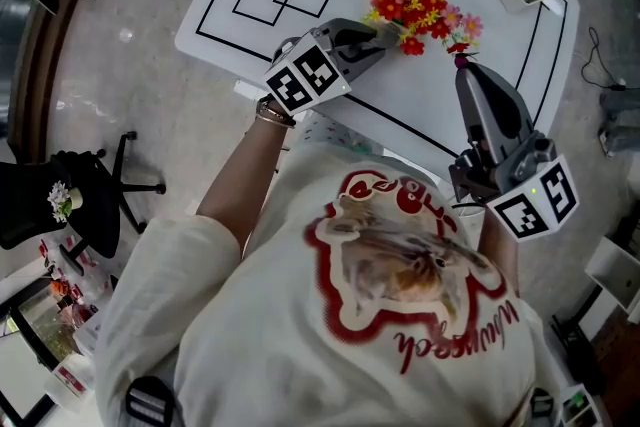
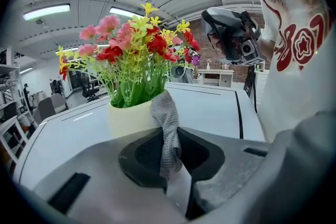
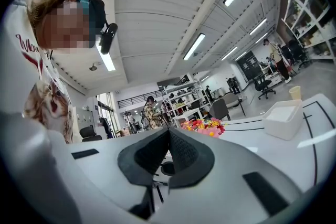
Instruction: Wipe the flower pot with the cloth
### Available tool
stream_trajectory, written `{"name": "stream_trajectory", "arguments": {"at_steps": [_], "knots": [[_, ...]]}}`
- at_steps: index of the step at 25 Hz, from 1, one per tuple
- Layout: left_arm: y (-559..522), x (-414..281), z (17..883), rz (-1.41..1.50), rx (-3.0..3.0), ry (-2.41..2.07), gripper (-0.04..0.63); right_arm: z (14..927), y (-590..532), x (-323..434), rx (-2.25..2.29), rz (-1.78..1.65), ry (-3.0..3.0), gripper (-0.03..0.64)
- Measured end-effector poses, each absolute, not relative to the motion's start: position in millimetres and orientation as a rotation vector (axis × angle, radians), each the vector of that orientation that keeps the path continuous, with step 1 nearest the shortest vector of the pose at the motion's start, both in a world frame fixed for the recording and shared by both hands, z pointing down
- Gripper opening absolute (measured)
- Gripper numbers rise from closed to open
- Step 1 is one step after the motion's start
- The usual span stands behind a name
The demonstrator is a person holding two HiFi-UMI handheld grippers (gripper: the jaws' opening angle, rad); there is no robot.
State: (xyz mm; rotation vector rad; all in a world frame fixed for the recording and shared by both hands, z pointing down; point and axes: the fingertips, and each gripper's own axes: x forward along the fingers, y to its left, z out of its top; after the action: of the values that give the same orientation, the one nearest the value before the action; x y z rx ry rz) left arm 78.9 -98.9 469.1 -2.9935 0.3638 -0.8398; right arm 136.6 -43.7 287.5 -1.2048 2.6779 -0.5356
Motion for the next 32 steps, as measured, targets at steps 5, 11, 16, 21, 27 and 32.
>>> {"name": "stream_trajectory", "arguments": {"at_steps": [5, 11, 16, 21, 27, 32], "knots": [[-95.0, 84.5, 469.5, -0.84, -2.996, 0.337, 0.054, 286.7, -43.4, 136.7, -1.207, -0.535, 2.676, -0.002], [-93.6, 87.1, 470.3, -0.832, -2.998, 0.329, 0.054, 287.9, -42.0, 135.4, -1.203, -0.545, 2.677, -0.002], [-93.1, 86.9, 467.4, -0.837, -2.994, 0.339, 0.054, 290.0, -40.3, 132.9, -1.195, -0.553, 2.68, -0.002], [-91.3, 91.9, 468.4, -0.811, -2.999, 0.323, 0.054, 291.2, -38.6, 131.5, -1.192, -0.56, 2.684, -0.002], [-88.3, 95.7, 469.4, -0.81, -3.01, 0.314, 0.054, 292.5, -37.4, 129.0, -1.186, -0.567, 2.687, -0.002], [-83.9, 100.4, 466.2, -0.756, -3.004, 0.297, 0.054, 291.9, -36.5, 129.4, -1.19, -0.567, 2.682, -0.002]]}}
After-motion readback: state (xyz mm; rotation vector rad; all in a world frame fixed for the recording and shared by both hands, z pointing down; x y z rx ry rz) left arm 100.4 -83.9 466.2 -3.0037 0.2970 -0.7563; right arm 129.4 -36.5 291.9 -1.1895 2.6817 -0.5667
